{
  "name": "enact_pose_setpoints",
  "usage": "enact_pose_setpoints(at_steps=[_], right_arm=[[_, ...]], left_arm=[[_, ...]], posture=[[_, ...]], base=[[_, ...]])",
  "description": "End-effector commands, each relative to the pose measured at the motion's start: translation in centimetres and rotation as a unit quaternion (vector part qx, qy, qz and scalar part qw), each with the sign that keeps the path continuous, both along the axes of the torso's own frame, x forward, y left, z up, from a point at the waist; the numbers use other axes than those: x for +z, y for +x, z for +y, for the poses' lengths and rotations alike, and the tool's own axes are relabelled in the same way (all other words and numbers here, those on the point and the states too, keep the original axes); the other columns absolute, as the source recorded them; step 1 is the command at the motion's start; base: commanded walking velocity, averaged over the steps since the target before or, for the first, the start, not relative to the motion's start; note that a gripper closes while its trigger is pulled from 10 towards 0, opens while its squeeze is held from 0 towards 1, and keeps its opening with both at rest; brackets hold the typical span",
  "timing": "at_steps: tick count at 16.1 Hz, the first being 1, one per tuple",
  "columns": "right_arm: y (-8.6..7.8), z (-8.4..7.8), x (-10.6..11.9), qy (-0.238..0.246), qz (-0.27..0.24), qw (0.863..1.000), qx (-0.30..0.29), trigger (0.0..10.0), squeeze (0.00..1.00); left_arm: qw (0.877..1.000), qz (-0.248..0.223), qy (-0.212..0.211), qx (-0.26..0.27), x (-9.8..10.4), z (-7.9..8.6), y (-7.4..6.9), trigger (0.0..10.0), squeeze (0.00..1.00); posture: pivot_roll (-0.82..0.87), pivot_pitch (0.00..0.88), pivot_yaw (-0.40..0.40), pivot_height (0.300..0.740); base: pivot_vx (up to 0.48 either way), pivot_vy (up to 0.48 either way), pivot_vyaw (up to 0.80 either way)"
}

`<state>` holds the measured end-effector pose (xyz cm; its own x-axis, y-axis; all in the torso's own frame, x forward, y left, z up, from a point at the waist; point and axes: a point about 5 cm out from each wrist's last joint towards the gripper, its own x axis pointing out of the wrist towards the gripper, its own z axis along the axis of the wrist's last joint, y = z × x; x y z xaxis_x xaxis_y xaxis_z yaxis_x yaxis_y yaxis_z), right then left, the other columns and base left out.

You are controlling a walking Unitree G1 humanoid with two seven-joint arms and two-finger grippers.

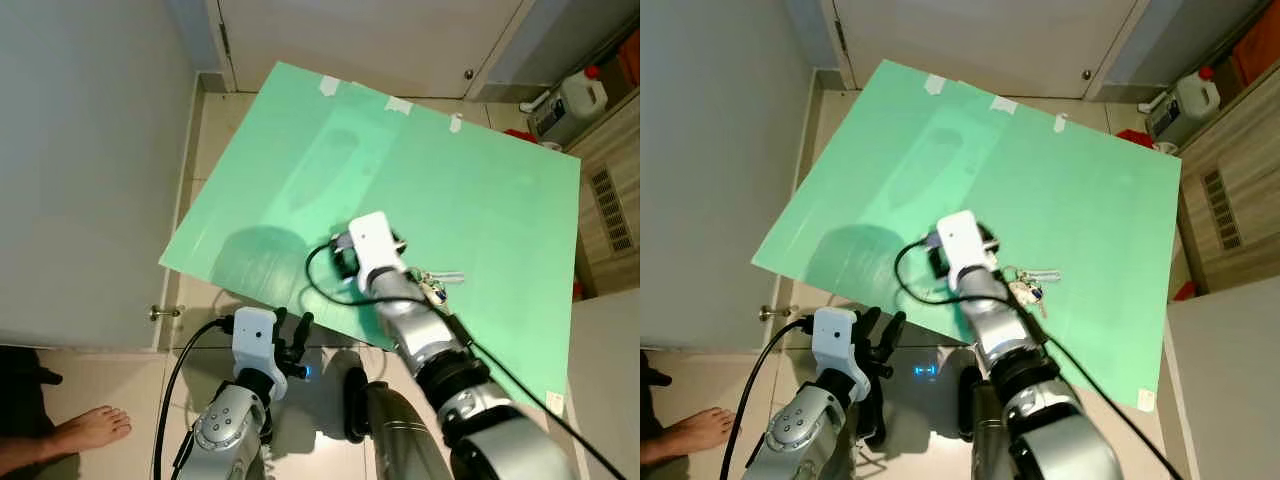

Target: Hang keys on a hook

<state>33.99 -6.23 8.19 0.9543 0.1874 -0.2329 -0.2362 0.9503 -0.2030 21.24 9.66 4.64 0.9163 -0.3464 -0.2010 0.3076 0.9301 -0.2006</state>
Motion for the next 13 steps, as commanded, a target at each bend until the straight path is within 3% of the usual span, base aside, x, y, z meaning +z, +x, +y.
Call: enact_pose_setpoints(at_steps=[1,2,5,7,10,11,13], right_arm=[[-0.2,-0.6,-0.6,0.0,0.006,1.0,-0.009,10.0,0.0],[0.0,-1.0,-0.2,-0.002,-0.007,1.0,-0.013,10.0,0.0],[0.2,-1.9,-0.8,-0.029,0.019,0.999,-0.024,10.0,0.0],[-0.1,-2.2,-1.8,-0.014,0.059,0.998,-0.028,10.0,0.0],[-0.3,-2.5,-2.3,0.004,0.079,0.996,-0.046,10.0,0.0],[-0.2,-2.6,-2.2,0.022,0.083,0.995,-0.057,0.0,0.0],[0.1,-2.2,-1.6,0.057,0.076,0.994,-0.05,0.0,0.0]], left_arm=[[1.0,0.012,-0.016,0.0,-0.1,-0.7,-0.6,10.0,0.0],[1.0,0.011,-0.017,-0.001,-0.1,-0.7,-0.5,10.0,0.0],[1.0,0.009,-0.017,-0.001,0.1,-0.8,-0.4,10.0,0.0],[1.0,0.009,-0.018,-0.001,0.1,-0.8,-0.4,10.0,0.0],[1.0,0.009,-0.019,0.0,0.2,-0.9,-0.4,10.0,0.0],[1.0,0.009,-0.019,0.0,0.2,-1.0,-0.4,10.0,0.0],[1.0,0.009,-0.02,0.002,0.2,-1.0,-0.4,10.0,0.0]], posture=[[0.11,0.383,-0.058,0.74],[0.11,0.383,-0.058,0.74],[0.1,0.383,-0.057,0.74],[0.1,0.385,-0.057,0.74],[0.1,0.387,-0.058,0.74],[0.1,0.39,-0.059,0.74],[0.1,0.389,-0.06,0.74]], base=[[0.0,0.0,0.0],[0.0,0.0,0.0],[0.0,0.0,0.0],[0.0,0.0,0.0],[0.0,0.0,0.0],[0.0,0.0,0.0],[0.0,0.0,0.0]])
